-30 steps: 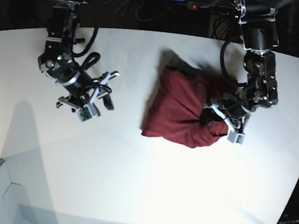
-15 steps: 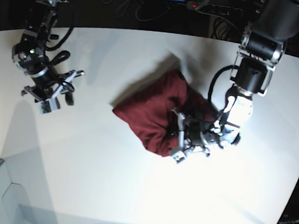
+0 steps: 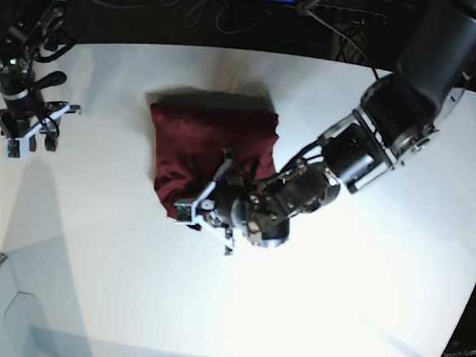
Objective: Layout the t-shirt on the table in an organized manner, then fold the t-shirt properly
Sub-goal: 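Drag the bundle with the left gripper toward the right gripper and release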
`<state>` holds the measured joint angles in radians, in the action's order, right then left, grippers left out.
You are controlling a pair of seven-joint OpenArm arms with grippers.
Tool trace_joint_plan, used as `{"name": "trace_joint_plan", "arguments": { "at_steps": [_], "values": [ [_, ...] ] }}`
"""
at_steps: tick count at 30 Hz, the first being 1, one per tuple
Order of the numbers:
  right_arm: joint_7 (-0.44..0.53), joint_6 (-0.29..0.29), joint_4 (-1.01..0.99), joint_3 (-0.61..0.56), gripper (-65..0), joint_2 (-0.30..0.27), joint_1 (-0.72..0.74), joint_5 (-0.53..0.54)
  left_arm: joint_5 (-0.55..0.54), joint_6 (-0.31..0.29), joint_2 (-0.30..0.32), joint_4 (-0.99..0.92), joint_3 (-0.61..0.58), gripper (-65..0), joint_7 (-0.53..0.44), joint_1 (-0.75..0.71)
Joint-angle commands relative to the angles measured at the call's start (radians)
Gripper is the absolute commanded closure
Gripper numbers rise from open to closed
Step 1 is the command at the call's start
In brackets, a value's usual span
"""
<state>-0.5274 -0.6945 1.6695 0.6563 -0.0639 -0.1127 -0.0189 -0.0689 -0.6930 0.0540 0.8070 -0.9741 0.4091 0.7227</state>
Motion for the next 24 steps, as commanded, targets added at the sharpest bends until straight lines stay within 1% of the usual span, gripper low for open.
{"name": "trace_joint_plan", "arguments": {
  "at_steps": [1, 4, 7, 8, 10, 14, 16, 18, 20, 24],
  "values": [
    [0.023, -0.004, 0.017, 0.003, -25.5, -0.009, 0.003, 0.021, 0.033, -0.005, -0.019, 0.01, -0.018, -0.5, -0.006, 0.038],
    [0.023, -0.004, 0.019, 0.004, -25.4, -0.009, -0.012, 0.021, 0.142, -0.005, -0.052, 0.008, -0.064, -0.5, -0.002, 0.039],
    [0.023, -0.004, 0.024, 0.004, -25.3, -0.009, -0.022, 0.021, 0.246, -0.005, -0.072, 0.007, -0.053, -1.1, 0.0, 0.036],
    [0.023, -0.004, 0.024, 0.006, -25.3, -0.009, -0.022, 0.021, 0.263, -0.005, -0.075, 0.007, -0.045, -2.9, 0.0, 0.034],
    [0.023, -0.004, 0.024, 0.006, -25.3, -0.007, -0.023, 0.021, 0.266, -0.005, -0.075, 0.007, -0.024, -10.2, 0.001, 0.024],
    [0.023, -0.004, 0.024, 0.006, -25.3, -0.006, -0.034, 0.021, 0.271, -0.005, -0.073, 0.007, 0.028, -31.1, 0.001, 0.022],
    [0.023, -0.004, 0.024, 0.006, -25.3, 0.005, -0.034, 0.021, 0.271, -0.005, -0.07, 0.008, 0.045, -37.1, 0.001, 0.022],
    [0.023, -0.004, 0.024, 0.006, -25.3, 0.006, -0.034, 0.021, 0.271, -0.005, -0.069, 0.015, 0.076, -39.2, 0.0, 0.024],
    [0.023, -0.004, 0.024, 0.006, -25.3, 0.006, -0.034, 0.021, 0.271, -0.005, -0.069, 0.025, 0.123, -39.6, -0.002, 0.028],
    [0.023, -0.004, 0.024, 0.006, -25.3, 0.006, -0.034, 0.021, 0.271, -0.005, -0.065, 0.136, 0.26, -39.8, 0.0, 0.03]
  ]
}}
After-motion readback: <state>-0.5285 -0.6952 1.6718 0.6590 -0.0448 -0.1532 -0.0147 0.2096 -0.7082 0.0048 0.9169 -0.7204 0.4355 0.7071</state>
